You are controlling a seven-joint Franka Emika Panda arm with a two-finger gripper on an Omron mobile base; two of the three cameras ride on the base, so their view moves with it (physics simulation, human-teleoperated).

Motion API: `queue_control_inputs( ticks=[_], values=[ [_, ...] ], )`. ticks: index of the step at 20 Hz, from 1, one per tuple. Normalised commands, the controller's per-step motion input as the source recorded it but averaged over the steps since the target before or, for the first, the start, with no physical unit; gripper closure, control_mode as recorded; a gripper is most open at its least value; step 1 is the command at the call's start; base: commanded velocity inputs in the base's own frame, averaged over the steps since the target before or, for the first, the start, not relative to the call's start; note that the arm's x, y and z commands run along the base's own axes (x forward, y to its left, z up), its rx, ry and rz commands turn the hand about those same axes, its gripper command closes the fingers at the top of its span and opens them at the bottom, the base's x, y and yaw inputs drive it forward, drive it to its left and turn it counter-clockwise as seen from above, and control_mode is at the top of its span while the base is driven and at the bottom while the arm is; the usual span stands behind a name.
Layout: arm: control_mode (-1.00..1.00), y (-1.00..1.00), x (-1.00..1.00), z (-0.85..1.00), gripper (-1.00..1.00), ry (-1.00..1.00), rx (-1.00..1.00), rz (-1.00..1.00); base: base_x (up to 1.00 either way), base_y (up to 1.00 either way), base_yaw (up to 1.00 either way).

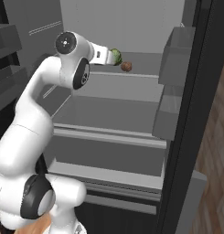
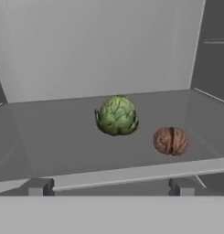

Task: Move the artichoke and walnut from the top shelf to the second highest shelf to make space. Then, place the pitcher from the counter on the cleared top shelf.

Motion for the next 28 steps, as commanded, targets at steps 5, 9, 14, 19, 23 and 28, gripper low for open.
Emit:
queue_control_inputs(
  ticks=[5, 9, 14, 19, 23, 28],
  values=[
    [-1.00, -0.08, 0.46, 0.00, -1.00, 0.01, 0.00, 0.00, 0.00, 0.00, 0.00],
    [-1.00, -0.11, 0.43, 0.00, -1.00, 0.10, 0.00, 0.00, 0.00, 0.00, 0.00],
    [-1.00, -0.07, 0.49, 0.00, -1.00, 0.15, 0.00, 0.00, 0.00, 0.00, 0.00],
    [-1.00, 0.00, 0.48, 0.00, -1.00, 0.10, 0.00, 0.00, 0.00, 0.00, 0.00],
    [-1.00, 0.00, 0.48, 0.00, -1.00, 0.04, 0.00, 0.01, 0.00, 0.00, 0.00],
    [-1.00, -0.05, 0.40, -0.01, -1.00, 0.02, 0.00, 0.00, 0.00, 0.00, 0.00]
  ],
)
